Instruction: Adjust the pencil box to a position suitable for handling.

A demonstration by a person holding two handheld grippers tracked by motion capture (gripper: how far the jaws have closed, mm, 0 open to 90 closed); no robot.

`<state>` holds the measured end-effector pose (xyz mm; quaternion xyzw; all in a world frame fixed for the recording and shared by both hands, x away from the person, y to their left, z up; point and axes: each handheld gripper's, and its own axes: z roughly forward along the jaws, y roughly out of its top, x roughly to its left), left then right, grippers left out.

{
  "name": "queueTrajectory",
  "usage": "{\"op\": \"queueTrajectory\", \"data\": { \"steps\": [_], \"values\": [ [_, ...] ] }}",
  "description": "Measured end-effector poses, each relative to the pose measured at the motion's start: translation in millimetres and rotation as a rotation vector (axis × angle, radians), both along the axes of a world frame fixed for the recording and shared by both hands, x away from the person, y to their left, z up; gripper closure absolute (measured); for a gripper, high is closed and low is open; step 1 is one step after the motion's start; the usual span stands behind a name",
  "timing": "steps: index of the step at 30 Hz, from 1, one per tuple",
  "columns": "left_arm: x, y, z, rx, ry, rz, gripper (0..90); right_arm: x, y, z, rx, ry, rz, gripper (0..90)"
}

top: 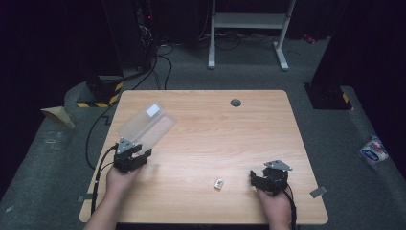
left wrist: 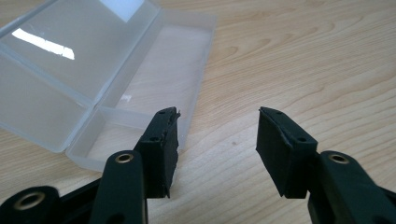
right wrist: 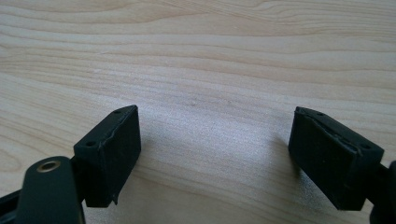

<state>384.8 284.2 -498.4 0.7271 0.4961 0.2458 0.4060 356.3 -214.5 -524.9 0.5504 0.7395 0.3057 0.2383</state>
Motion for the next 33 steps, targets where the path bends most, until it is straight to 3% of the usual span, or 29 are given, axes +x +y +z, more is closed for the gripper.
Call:
{"op": "queueTrajectory", "data": {
  "steps": [6,9,15,20,23,33],
  "values": [
    [10.5,4.5,-4.5,-0.013,0.002,0.017,54.4,0.2,0.6,0.2,0.005,0.002,-0.007,17.2],
    [18.9,3.2,-9.6,0.01,0.025,0.026,55.7,0.0,0.3,0.3,0.004,0.001,-0.009,18.6],
    [25.6,3.9,-15.1,0.009,0.037,0.047,59.2,-0.1,0.2,0.4,0.005,0.0,-0.013,19.1],
    [27.9,3.5,-17.7,0.008,0.046,0.062,61.5,-0.2,0.2,0.4,0.006,-0.001,-0.014,19.5],
    [28.7,0.3,-22.1,0.04,0.069,0.051,61.8,-0.5,0.1,0.4,0.006,-0.003,-0.018,20.3],
    [26.5,0.2,-24.7,0.077,0.09,0.034,68.6,-1.1,0.4,0.5,0.008,-0.002,-0.024,20.9]
  ]
}}
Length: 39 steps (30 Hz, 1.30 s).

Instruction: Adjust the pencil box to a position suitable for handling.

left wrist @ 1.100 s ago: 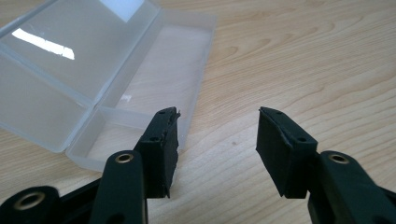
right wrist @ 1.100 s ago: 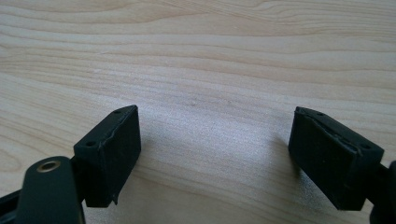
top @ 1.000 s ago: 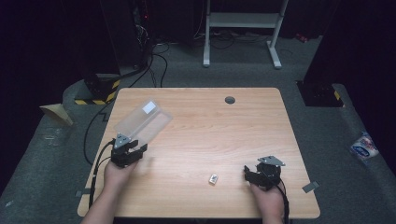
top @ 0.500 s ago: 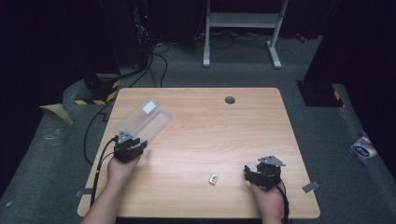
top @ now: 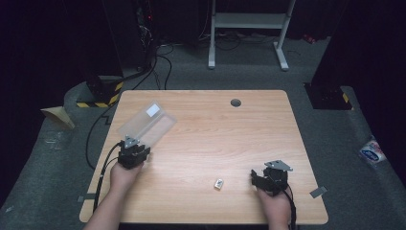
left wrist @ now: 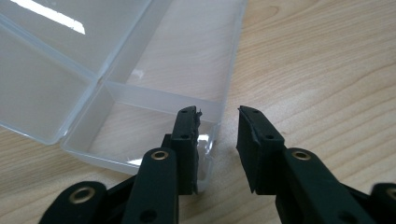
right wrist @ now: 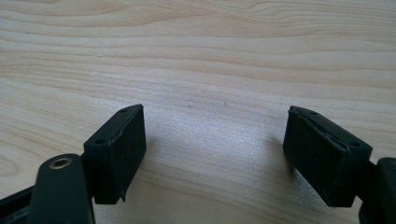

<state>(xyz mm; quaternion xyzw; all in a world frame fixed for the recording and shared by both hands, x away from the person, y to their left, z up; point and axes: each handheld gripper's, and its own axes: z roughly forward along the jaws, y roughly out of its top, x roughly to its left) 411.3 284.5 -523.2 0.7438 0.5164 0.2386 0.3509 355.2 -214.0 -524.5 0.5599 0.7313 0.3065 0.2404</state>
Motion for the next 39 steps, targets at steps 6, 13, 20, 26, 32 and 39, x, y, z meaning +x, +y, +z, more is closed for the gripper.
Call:
{"op": "queueTrajectory", "data": {
  "steps": [6,13,20,26,32,39],
  "values": [
    [-3.4,-3.0,-0.1,0.04,-0.005,-0.017,73.3,0.0,0.0,0.0,0.0,0.0,0.0,20.9],
    [-4.7,-6.0,-0.5,0.043,-0.006,-0.044,79.3,0.1,-0.3,0.0,-0.003,-0.003,0.003,21.2],
    [-6.4,-9.8,-0.5,0.026,0.004,-0.068,84.7,0.1,-0.3,0.0,-0.002,-0.004,0.002,21.6],
    [-8.5,-18.7,-0.5,0.024,0.003,-0.098,85.1,0.1,-0.2,0.0,-0.002,-0.004,0.002,21.7],
    [-11.4,-34.2,0.2,0.031,0.004,-0.152,85.1,0.0,-0.3,0.0,-0.003,-0.004,0.003,21.9],
    [-16.2,-56.3,1.3,0.03,0.006,-0.218,85.2,0.0,-0.2,0.0,-0.003,-0.004,0.002,21.9]
  ]
}}
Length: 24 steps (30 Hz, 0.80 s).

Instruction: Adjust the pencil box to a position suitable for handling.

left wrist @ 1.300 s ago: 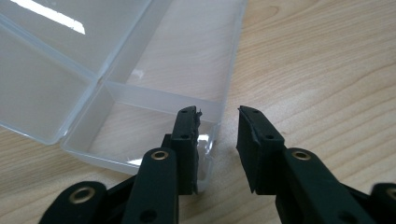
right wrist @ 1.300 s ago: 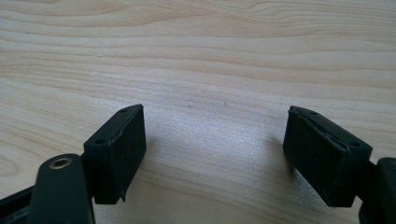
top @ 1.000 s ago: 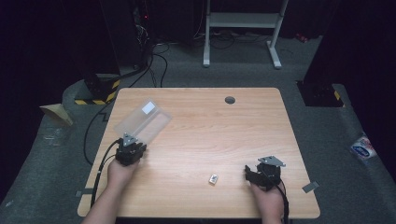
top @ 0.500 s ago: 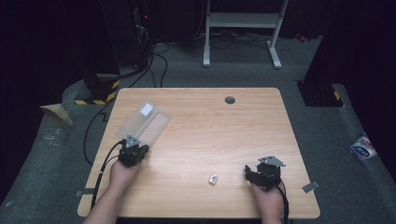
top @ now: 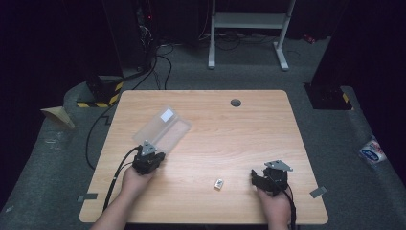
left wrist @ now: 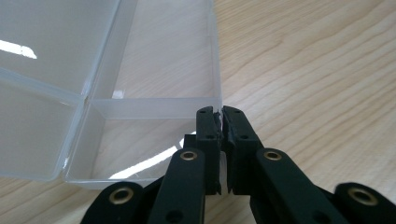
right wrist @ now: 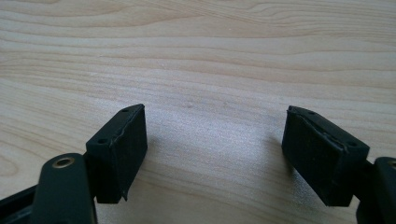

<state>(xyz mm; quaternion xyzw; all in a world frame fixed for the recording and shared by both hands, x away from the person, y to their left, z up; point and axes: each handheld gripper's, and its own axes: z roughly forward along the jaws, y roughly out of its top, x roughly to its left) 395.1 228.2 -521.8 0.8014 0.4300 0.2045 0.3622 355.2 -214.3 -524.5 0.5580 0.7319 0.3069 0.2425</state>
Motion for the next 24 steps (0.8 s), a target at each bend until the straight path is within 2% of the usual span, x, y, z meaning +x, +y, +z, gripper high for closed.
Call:
{"op": "queueTrajectory", "data": {
  "steps": [16,24],
  "values": [
    [-13.8,-41.5,0.2,0.007,-0.009,-0.138,85.0,-0.1,0.0,0.0,0.0,-0.001,-0.001,22.3],
    [-19.0,-54.8,-0.1,0.007,-0.015,-0.18,84.9,-0.1,-0.2,-0.1,-0.003,-0.003,-0.001,22.6]
  ]
}}
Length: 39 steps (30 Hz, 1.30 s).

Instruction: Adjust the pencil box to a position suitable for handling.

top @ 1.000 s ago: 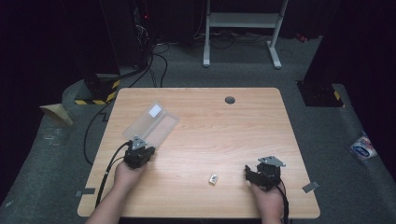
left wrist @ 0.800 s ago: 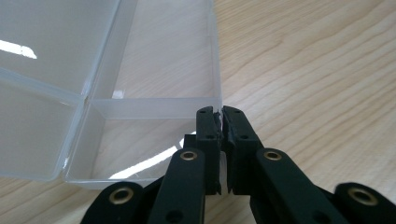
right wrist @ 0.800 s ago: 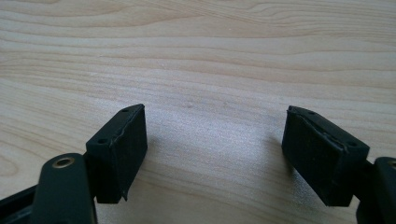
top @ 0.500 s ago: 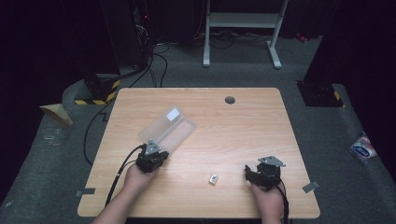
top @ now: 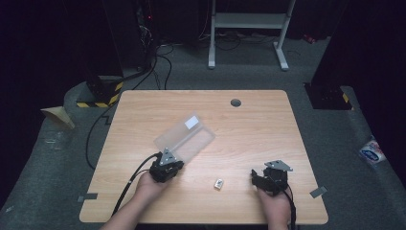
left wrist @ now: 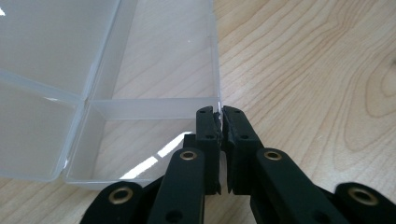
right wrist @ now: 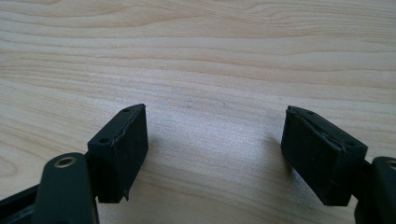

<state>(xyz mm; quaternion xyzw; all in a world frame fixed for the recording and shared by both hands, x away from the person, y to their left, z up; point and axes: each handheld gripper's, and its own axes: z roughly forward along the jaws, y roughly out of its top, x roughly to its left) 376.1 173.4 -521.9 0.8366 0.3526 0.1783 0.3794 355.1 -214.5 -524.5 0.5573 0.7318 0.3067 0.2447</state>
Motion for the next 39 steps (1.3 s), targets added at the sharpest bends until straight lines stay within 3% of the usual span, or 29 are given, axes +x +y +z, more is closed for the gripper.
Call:
{"op": "queueTrajectory", "data": {
  "steps": [19,39],
  "values": [
    [-1.4,2.5,-0.7,0.007,-0.016,0.015,76.6,-0.2,0.0,0.1,-0.005,-0.004,0.007,23.8],
    [-5.5,29.1,1.3,0.013,-0.039,0.083,75.0,-0.2,0.0,0.2,-0.001,-0.003,0.007,23.9]
  ]
}}
